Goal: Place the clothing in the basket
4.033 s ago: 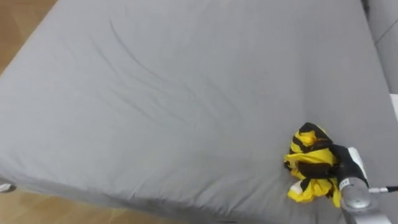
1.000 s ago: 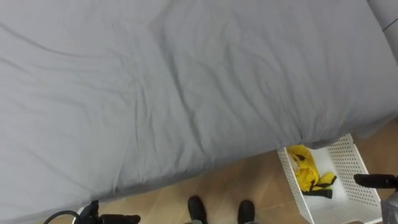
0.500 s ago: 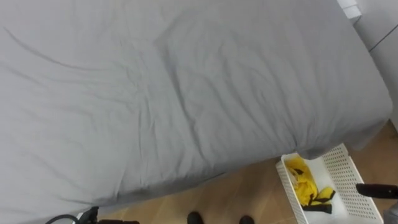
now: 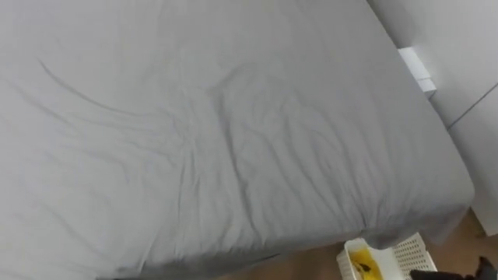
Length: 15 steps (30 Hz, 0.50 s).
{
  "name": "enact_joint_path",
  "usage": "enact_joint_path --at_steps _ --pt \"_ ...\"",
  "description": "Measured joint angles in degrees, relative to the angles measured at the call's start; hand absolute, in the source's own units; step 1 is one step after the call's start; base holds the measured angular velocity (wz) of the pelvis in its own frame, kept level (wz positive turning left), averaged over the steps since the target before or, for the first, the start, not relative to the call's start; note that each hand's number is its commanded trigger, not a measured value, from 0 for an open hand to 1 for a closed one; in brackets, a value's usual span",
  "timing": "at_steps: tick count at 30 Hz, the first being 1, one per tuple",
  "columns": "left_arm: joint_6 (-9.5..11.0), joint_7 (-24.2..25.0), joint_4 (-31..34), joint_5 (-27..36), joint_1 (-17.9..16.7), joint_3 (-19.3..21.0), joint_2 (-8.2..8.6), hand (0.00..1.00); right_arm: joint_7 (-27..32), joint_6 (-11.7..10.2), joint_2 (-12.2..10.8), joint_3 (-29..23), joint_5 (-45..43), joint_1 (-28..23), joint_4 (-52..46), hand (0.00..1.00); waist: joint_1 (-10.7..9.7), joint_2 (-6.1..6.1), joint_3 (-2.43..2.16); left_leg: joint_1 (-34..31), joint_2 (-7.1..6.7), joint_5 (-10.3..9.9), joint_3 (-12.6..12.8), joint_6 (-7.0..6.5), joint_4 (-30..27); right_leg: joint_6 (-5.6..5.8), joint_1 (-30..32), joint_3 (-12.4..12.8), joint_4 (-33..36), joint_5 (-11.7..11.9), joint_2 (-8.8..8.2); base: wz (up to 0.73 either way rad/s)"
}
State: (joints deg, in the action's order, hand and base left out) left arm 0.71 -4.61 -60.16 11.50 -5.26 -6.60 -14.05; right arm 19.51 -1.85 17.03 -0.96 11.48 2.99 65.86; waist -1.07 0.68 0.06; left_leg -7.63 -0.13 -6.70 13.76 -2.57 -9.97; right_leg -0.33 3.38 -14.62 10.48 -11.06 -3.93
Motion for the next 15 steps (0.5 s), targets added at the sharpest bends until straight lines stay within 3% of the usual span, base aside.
enact_joint_path --at_steps 3,7,15 --pt "0.36 -1.14 -0.21 -1.98 -1.56 0.23 0.73 0.00 -2.26 -0.12 -1.83 2.71 0.30 -1.35 0.66 0.00 -0.08 0.52 0.30 2.88 -0.67 -0.05 -0.76 -0.01 0.60 0.52 -3.77 -1.45 -1.21 -0.25 -0.09 0.24" --pt "1.24 -2.28 0.05 -2.72 -3.07 1.41 2.34 0.00 -6.40 0.04 -4.53 5.38 1.26 -3.31 0.91 0.00 0.14 0.71 0.33 4.99 -1.51 -0.81 -2.97 0.00 0.66 1.00 -6.68 -3.18 -1.83 -1.01 -0.35 0.24" --pt "1.92 -2.29 0.05 -6.25 -4.66 4.08 4.61 0.00 -12.46 0.07 -6.97 6.68 1.32 -4.87 0.98 0.00 2.03 0.56 0.39 7.03 -2.36 -1.23 -5.48 -0.26 0.66 1.81 -9.77 -5.48 -1.96 -1.59 -1.02 0.17"
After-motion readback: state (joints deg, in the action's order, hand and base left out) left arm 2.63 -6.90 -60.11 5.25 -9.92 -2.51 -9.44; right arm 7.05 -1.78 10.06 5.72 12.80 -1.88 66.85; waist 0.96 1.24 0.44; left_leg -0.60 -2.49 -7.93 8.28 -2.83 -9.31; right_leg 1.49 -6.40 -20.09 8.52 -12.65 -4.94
